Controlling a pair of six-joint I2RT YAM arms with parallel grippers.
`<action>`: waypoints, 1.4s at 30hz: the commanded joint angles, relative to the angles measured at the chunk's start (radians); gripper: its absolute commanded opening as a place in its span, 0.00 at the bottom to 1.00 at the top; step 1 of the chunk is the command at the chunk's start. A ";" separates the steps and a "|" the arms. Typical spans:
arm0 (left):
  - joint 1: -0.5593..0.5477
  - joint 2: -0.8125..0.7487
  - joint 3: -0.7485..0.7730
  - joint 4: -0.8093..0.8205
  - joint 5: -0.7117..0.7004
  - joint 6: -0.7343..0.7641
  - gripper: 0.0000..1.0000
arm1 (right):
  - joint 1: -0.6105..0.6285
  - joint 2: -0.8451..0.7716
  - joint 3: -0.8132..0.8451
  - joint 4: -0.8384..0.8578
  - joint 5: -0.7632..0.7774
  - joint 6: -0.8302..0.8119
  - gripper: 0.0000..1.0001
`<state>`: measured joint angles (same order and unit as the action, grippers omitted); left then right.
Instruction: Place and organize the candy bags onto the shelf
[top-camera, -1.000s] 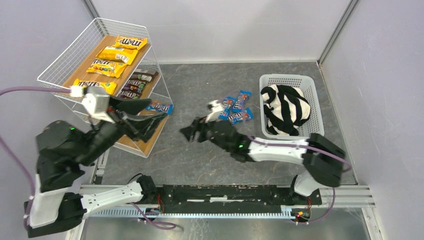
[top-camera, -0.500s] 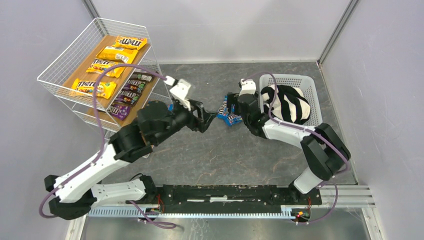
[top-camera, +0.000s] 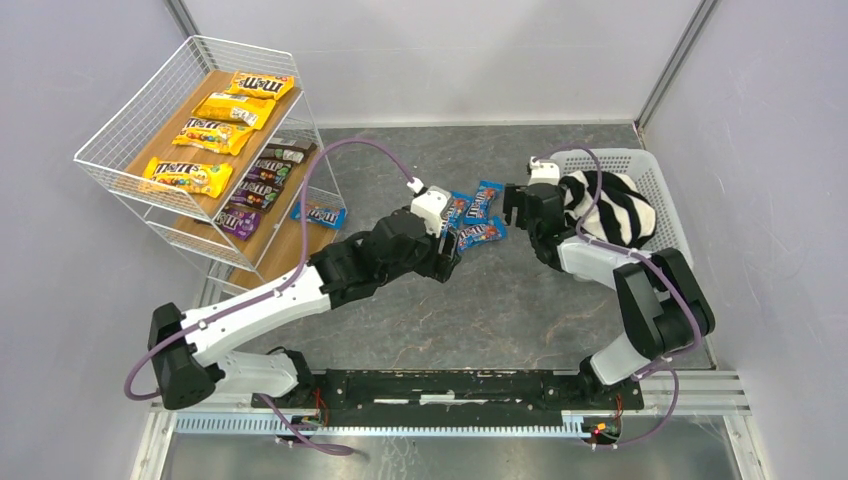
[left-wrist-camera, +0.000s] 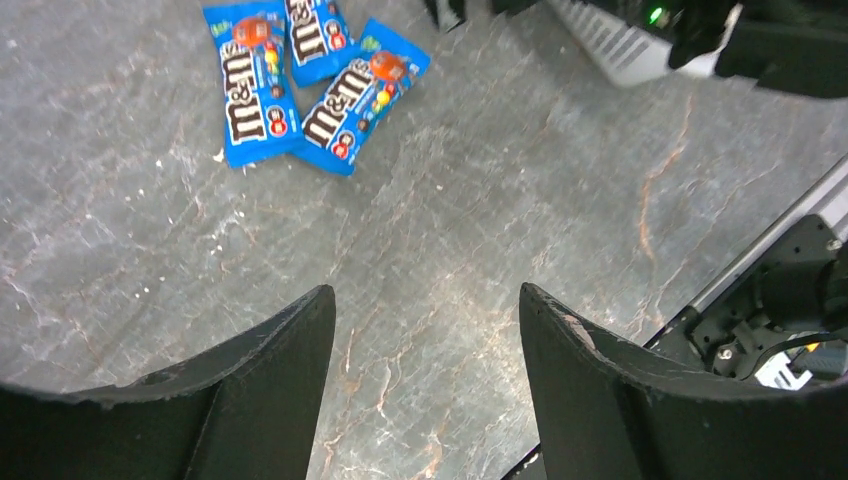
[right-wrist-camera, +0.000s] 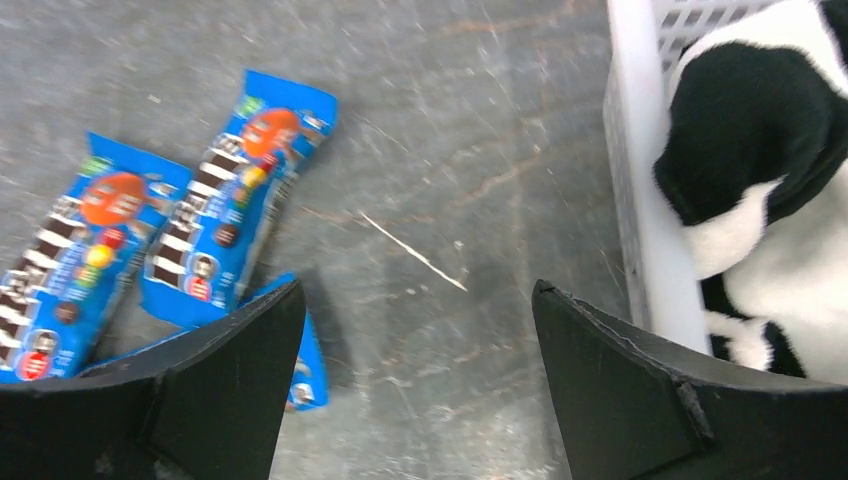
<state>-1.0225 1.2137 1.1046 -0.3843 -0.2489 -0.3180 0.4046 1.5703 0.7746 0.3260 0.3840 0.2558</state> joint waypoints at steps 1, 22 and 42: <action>-0.002 0.014 -0.015 0.054 0.006 -0.067 0.75 | -0.033 -0.016 -0.027 -0.012 -0.170 -0.032 0.91; -0.002 -0.166 -0.066 -0.003 0.007 -0.088 0.77 | -0.112 0.256 0.211 -0.187 -0.643 -0.010 0.76; -0.001 -0.108 -0.043 0.026 0.041 -0.078 0.78 | -0.018 0.187 -0.138 0.350 -0.823 0.427 0.65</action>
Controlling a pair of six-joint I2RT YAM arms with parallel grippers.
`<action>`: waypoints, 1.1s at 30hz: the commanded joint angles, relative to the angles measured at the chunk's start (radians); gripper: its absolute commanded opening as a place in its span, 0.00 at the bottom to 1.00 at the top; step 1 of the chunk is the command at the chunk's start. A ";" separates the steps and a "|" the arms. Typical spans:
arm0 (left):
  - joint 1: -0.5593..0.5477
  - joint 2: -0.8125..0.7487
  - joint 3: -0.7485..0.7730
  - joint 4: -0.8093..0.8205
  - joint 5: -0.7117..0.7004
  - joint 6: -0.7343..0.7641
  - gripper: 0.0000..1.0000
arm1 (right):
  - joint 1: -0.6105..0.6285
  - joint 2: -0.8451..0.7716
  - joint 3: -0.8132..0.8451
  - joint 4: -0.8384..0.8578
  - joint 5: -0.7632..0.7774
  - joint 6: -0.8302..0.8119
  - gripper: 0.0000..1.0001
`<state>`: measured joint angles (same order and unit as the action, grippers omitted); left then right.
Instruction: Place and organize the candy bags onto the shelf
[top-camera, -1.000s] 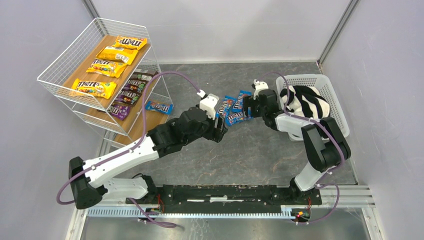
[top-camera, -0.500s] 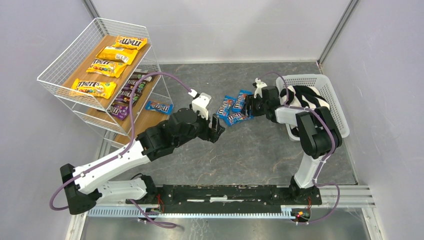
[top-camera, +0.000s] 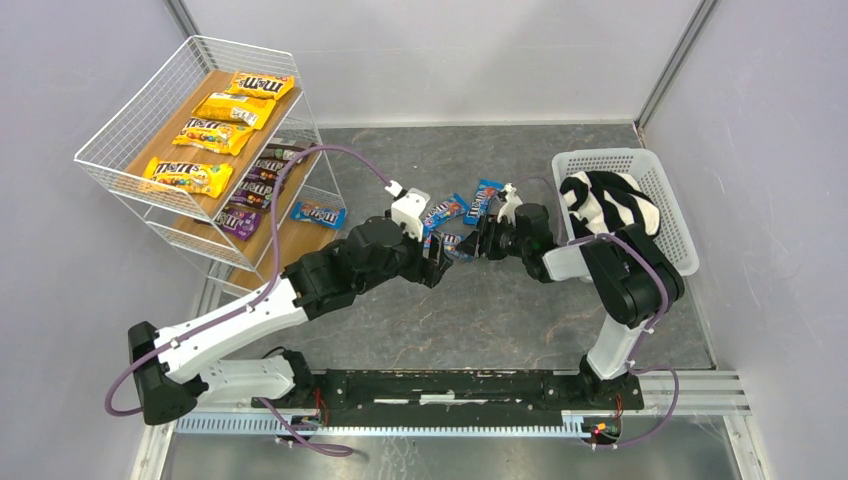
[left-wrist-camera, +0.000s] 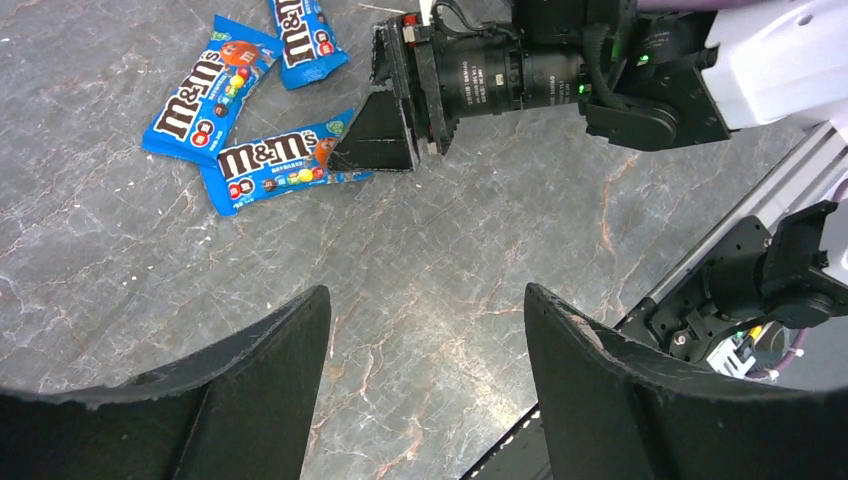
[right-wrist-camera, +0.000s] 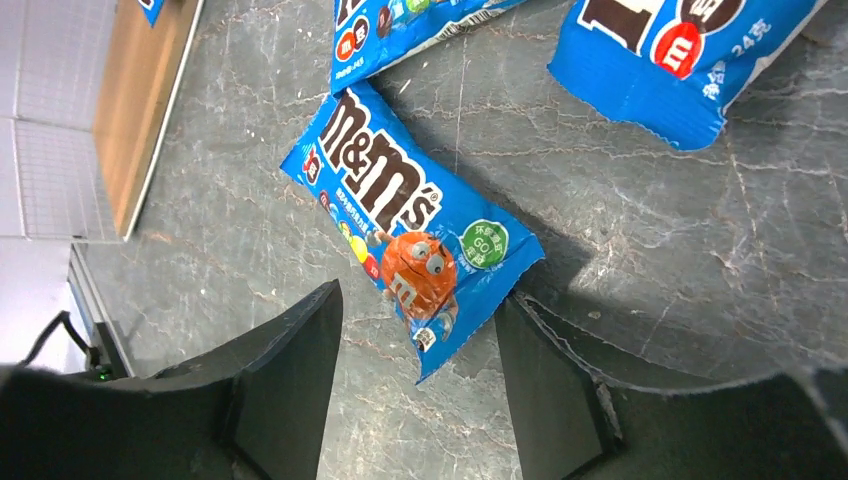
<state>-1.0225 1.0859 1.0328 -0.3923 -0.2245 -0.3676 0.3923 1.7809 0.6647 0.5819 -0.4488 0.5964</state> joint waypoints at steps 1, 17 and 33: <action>-0.002 0.026 0.031 0.036 0.021 -0.027 0.78 | -0.008 -0.027 -0.039 0.098 0.022 0.098 0.65; -0.002 -0.016 0.026 0.076 0.061 -0.052 0.78 | -0.017 0.148 -0.215 0.578 0.030 0.464 0.58; -0.002 -0.078 0.021 0.058 0.056 -0.061 0.79 | 0.003 0.224 -0.137 0.554 0.057 0.467 0.31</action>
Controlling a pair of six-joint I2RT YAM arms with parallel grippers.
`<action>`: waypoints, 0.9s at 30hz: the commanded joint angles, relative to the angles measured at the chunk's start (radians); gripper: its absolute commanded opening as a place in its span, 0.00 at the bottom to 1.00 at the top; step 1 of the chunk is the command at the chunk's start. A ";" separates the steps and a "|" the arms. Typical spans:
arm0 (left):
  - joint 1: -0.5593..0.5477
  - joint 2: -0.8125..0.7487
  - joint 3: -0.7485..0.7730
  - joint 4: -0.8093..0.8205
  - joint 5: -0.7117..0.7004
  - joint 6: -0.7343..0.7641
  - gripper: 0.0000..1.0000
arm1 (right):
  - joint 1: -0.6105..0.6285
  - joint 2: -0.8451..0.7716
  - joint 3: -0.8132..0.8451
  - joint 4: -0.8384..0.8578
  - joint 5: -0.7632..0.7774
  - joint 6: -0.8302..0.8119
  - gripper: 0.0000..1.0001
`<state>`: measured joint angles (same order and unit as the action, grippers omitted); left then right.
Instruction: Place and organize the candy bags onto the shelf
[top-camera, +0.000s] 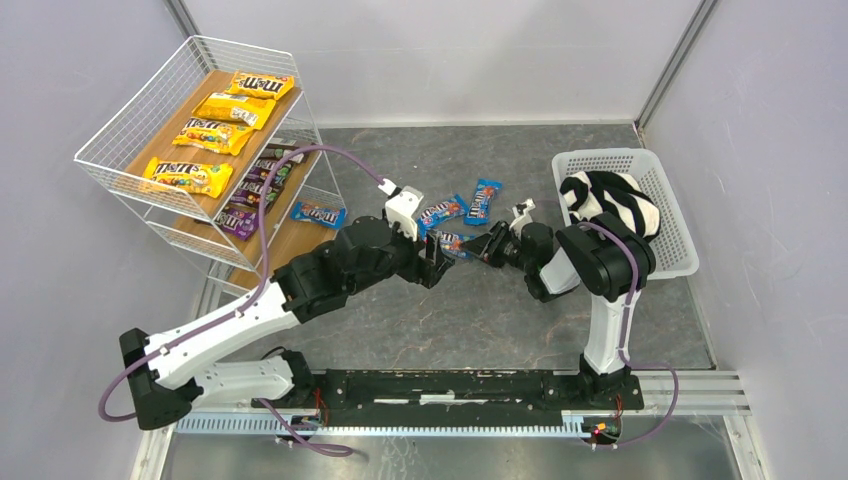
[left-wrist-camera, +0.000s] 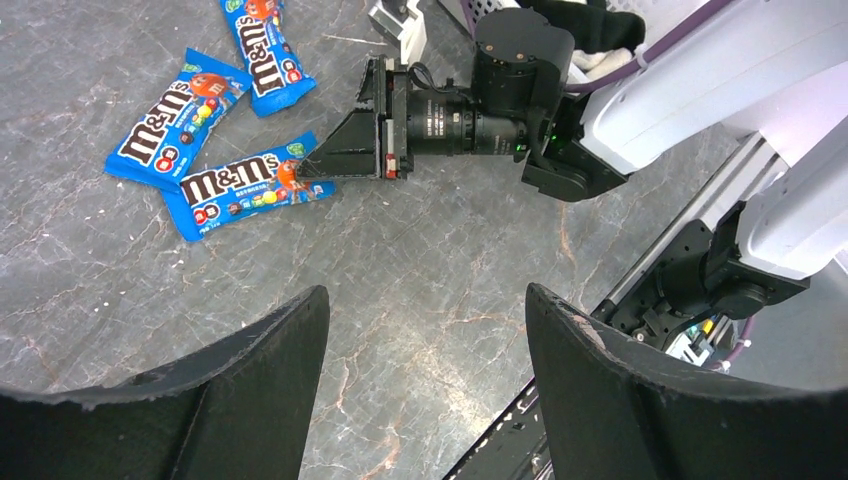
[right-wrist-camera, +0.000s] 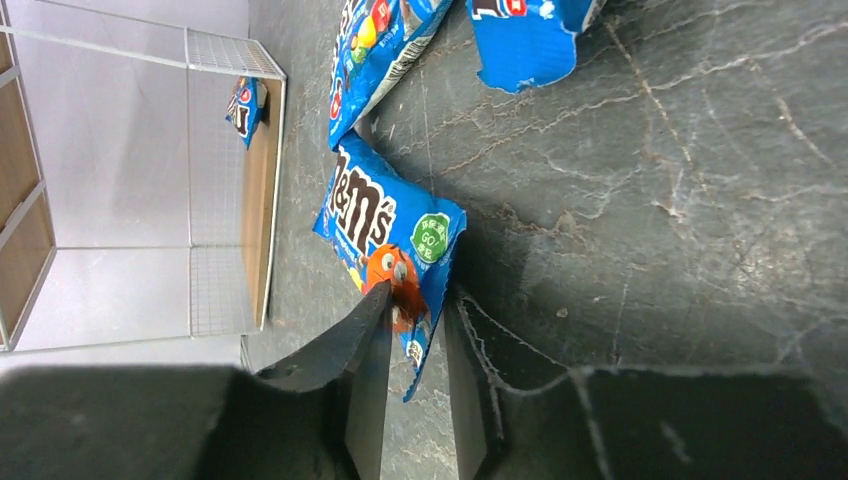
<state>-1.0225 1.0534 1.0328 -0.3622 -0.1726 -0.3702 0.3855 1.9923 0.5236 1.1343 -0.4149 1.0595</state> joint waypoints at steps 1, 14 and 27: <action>-0.001 -0.054 0.019 0.026 0.001 -0.058 0.79 | 0.011 0.006 0.001 0.003 0.021 0.006 0.29; -0.002 -0.127 -0.003 0.000 0.005 -0.061 0.79 | 0.109 -0.070 -0.077 0.224 0.047 0.163 0.10; -0.002 -0.271 -0.025 -0.040 0.007 -0.070 0.80 | 0.384 -0.053 0.150 0.093 0.227 0.222 0.05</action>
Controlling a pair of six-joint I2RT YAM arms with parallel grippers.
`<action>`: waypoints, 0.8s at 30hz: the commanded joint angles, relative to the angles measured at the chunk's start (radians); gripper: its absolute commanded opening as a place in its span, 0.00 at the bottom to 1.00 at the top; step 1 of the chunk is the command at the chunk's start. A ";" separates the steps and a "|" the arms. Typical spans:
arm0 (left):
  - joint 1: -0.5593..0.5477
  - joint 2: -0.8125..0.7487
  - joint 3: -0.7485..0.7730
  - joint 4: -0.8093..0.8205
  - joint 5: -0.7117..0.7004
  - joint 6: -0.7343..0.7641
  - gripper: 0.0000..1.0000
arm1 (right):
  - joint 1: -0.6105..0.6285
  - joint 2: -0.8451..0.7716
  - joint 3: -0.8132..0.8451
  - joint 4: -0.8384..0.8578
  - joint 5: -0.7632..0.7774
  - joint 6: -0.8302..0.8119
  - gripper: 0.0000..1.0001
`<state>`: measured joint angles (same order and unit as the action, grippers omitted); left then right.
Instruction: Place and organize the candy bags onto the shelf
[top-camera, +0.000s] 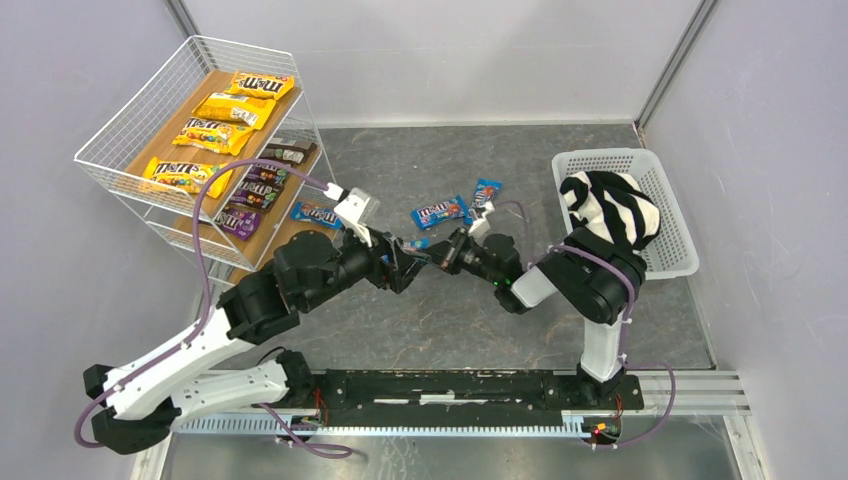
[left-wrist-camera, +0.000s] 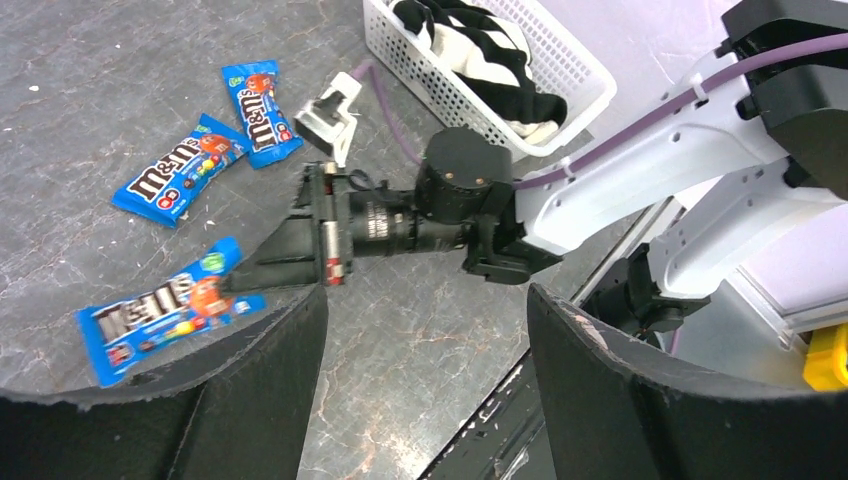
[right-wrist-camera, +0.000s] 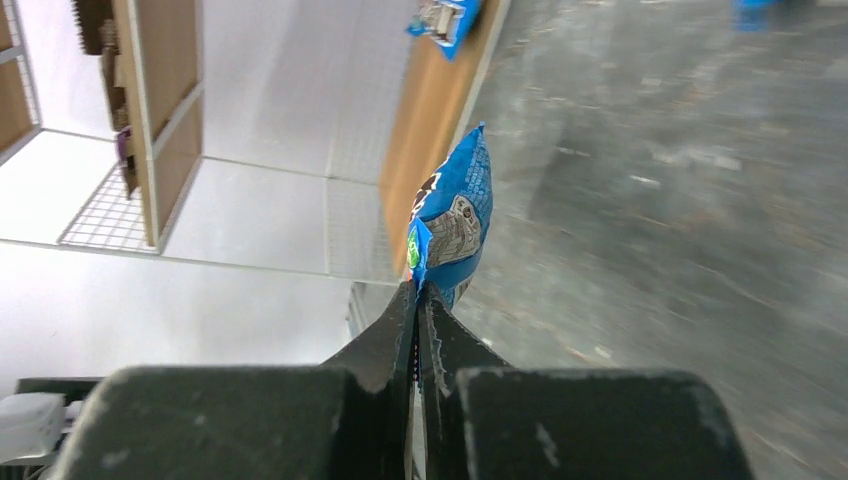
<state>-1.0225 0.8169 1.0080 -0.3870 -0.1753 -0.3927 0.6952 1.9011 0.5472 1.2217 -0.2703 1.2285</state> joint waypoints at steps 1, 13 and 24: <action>-0.002 -0.043 0.004 -0.020 0.011 -0.047 0.80 | 0.096 0.061 0.163 -0.005 0.097 0.063 0.05; -0.002 -0.109 0.075 -0.117 -0.017 0.019 0.82 | 0.248 0.362 0.665 -0.167 0.260 0.175 0.04; -0.002 -0.123 0.086 -0.153 -0.023 0.065 0.83 | 0.294 0.637 1.137 -0.394 0.343 0.197 0.03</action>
<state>-1.0225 0.7040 1.0576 -0.5312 -0.1818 -0.3946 0.9771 2.4607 1.5333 0.9028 0.0284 1.4040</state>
